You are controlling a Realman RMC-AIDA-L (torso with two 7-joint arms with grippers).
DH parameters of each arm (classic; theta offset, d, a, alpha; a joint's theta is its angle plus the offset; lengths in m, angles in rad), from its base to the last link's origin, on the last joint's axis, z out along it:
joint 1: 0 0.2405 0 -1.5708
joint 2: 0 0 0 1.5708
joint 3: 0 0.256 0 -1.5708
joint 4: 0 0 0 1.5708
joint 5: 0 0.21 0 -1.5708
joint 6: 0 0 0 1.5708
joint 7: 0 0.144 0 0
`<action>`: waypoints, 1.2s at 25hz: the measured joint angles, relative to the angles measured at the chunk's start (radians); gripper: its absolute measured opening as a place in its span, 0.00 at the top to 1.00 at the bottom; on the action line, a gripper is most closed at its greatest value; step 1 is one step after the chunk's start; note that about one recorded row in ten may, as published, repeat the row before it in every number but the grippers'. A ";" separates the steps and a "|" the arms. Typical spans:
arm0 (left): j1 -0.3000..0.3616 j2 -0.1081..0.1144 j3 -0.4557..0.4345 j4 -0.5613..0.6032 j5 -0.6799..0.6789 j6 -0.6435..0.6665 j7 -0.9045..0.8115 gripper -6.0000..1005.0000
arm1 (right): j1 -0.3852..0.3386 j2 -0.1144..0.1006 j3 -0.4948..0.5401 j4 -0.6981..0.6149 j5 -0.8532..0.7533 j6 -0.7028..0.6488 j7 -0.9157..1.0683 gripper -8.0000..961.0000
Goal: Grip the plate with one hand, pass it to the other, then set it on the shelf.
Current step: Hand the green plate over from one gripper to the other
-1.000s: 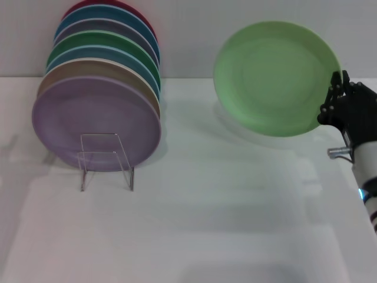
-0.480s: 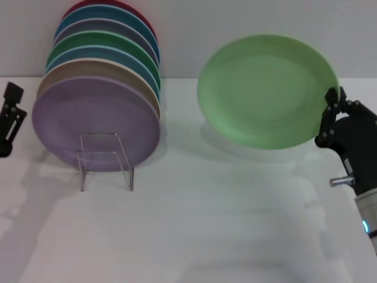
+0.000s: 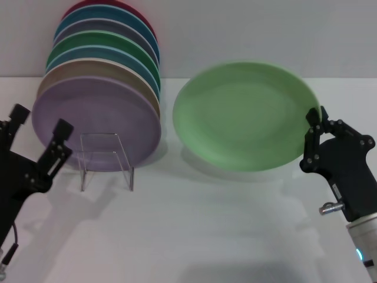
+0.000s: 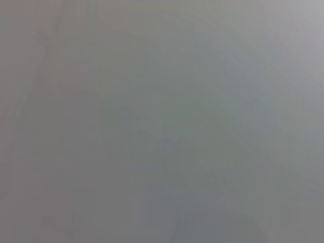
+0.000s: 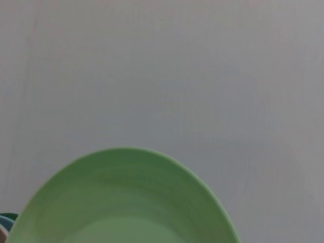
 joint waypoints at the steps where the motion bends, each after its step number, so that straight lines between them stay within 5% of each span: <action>1: 0.002 0.001 0.018 0.000 0.000 0.001 -0.002 0.28 | -0.001 0.000 -0.011 -0.002 0.000 -0.008 0.000 0.96; 15: 0.016 -0.006 0.135 -0.002 0.002 -0.041 0.021 0.29 | -0.084 0.009 -0.086 0.124 0.026 -0.020 -0.074 0.97; 30: 0.006 -0.007 0.189 -0.037 0.002 -0.134 0.100 0.30 | -0.086 0.009 -0.324 0.332 0.354 -0.063 -0.355 0.97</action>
